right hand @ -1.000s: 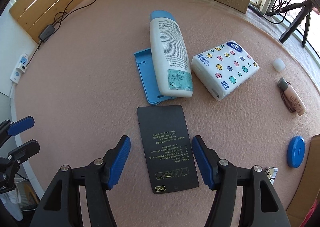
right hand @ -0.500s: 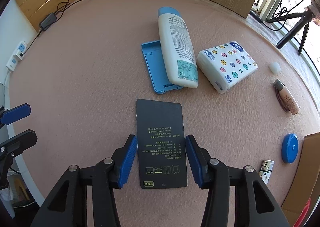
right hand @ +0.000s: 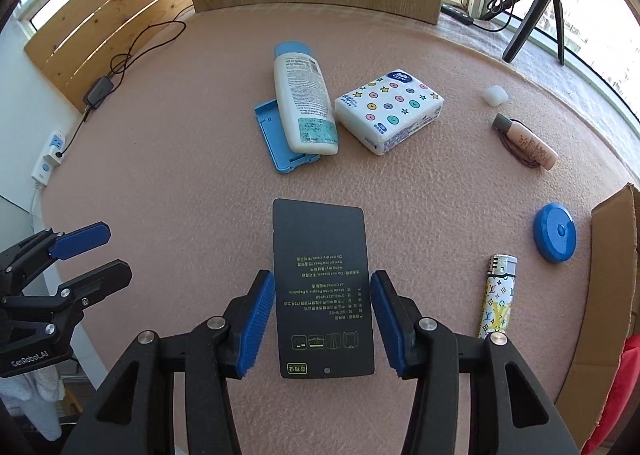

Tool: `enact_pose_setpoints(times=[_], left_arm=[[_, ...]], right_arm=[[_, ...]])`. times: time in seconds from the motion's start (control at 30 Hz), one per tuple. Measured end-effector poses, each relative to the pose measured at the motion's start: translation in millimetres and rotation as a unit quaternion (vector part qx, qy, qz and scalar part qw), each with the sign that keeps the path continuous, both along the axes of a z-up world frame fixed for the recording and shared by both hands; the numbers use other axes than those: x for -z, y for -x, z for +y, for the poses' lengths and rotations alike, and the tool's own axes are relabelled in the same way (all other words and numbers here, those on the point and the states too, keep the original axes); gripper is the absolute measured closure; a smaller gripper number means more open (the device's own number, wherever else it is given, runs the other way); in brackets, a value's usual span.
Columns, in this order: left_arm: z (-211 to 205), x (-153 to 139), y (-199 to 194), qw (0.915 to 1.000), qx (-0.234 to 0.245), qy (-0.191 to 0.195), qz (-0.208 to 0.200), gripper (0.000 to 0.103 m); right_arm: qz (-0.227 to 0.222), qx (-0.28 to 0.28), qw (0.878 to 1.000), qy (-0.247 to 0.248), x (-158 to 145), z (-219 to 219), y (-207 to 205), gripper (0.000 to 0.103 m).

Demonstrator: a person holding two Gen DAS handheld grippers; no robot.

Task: Organize objects
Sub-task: 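Lift the black card with the right tool and carry it over the box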

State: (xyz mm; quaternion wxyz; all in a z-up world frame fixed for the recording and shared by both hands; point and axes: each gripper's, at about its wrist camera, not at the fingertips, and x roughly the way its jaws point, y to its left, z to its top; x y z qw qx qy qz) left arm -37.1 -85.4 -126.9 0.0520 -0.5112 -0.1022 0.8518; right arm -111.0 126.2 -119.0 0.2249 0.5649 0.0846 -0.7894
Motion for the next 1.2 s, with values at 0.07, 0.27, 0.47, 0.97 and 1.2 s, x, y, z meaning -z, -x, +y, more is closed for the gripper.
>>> enact_pose_setpoints(times=[0.07,0.27,0.47,0.97,1.2], left_arm=[[7.1,-0.5,2.2,1.0,0.008,0.001,0.0,0.04],[28.6,-2.6,8.2,0.9996,0.028,0.002,0.0,0.04],[46.4,-3.1,13.6,0.9992,0.039,0.002,-0.001,0.04],[87.1,0.2,23.3,0.9985,0.054,0.003,-0.004,0.04],[103.1,3.9,26.0,0.9981,0.061,0.003,-0.007,0.04]], right_arm=[[0.004,0.014,1.0,0.008,-7.6,14.7,-1.2,0.057],[0.019,0.061,0.998,0.026,-28.8,64.9,-2.3,0.057],[0.036,0.11,0.993,0.025,-45.4,118.9,0.5,0.057],[0.057,0.207,0.977,0.004,-52.7,228.5,16.0,0.057],[0.055,0.219,0.974,-0.011,-46.1,254.0,23.9,0.057]])
